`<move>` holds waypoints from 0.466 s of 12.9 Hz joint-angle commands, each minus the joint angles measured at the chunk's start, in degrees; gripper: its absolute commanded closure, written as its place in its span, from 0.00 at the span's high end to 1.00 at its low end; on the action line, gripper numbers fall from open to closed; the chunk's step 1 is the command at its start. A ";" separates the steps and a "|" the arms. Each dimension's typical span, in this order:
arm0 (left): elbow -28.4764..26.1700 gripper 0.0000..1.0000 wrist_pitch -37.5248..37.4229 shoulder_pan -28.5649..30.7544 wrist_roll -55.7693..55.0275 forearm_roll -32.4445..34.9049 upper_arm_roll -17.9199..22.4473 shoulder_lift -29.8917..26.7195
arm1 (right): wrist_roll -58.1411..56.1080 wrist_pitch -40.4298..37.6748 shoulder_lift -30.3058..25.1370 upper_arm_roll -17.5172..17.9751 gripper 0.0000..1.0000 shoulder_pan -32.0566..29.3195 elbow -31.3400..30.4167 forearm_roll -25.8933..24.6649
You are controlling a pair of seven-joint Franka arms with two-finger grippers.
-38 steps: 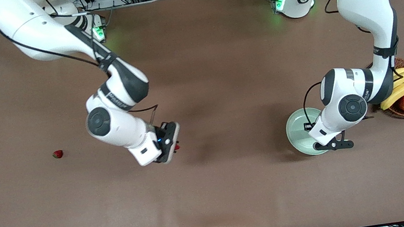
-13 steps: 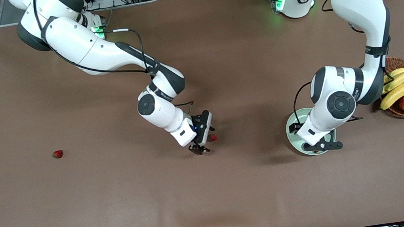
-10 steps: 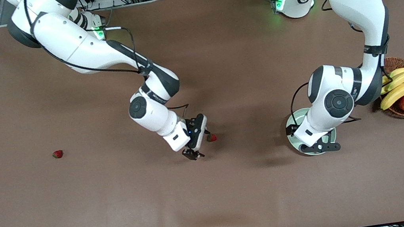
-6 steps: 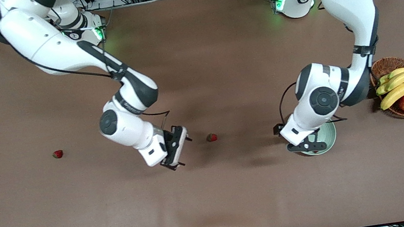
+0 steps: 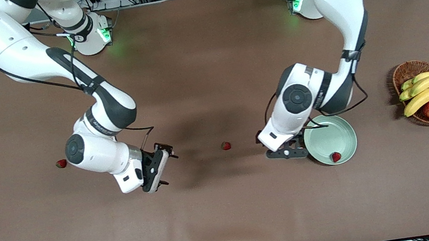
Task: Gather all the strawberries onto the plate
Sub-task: 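Set the second strawberry at mid-table with the right gripper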
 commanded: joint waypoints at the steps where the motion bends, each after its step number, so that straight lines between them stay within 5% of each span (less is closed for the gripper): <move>1: 3.96 1.00 3.31 -1.91 -2.19 0.50 0.14 3.06 | 6.19 -3.20 -4.04 0.43 1.00 -1.51 -1.34 -0.16; 6: 4.59 1.00 11.13 -7.97 -8.33 0.67 0.32 7.10 | 23.67 -7.85 -8.00 0.34 1.00 -0.81 -1.34 -7.08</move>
